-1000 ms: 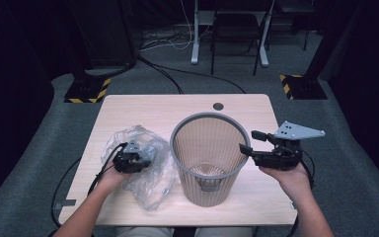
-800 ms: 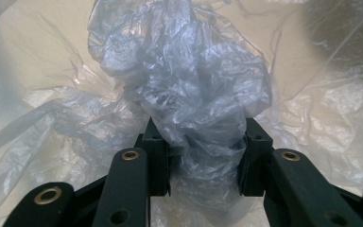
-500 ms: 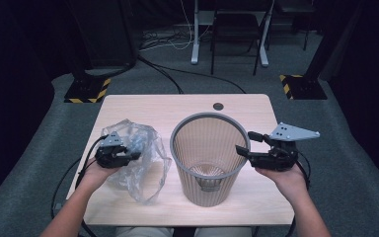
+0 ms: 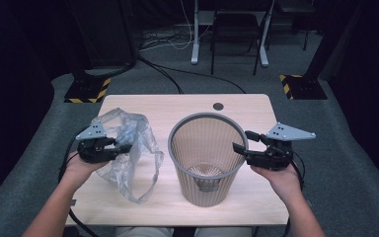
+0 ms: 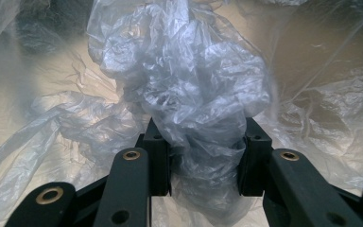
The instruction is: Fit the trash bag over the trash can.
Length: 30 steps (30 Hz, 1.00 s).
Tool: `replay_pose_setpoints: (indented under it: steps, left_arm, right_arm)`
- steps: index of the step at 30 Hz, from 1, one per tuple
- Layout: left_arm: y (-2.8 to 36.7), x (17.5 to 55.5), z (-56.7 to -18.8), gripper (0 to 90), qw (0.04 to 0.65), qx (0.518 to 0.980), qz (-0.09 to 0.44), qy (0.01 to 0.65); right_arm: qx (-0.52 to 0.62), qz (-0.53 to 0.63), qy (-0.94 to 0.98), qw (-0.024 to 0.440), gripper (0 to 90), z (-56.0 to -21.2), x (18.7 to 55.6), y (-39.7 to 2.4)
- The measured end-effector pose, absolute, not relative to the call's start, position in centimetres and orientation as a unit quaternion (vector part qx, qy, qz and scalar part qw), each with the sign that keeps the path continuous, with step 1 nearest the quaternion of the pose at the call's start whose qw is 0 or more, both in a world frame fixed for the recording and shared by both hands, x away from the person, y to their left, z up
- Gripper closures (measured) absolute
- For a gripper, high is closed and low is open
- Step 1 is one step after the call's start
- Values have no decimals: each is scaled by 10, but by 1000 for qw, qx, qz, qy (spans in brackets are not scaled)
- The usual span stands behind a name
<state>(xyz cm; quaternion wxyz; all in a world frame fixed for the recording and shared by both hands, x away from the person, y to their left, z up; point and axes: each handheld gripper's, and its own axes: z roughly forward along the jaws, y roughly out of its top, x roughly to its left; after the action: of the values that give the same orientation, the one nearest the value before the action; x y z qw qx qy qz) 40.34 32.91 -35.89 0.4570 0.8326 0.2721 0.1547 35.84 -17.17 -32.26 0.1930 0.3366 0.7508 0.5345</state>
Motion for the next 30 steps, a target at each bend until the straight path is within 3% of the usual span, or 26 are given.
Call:
replay_pose_setpoints:
  steps: [18, 30]
  left_arm:
    - [341, 383, -307, 639, 485, 828, 150, 239]
    - [339, 376, -287, 638, 531, 806, 148, 216]
  right_arm:
    - [301, 531, 774, 167, 371, -320, 360, -135]
    - [283, 532, 783, 152, 389, -316, 363, -136]
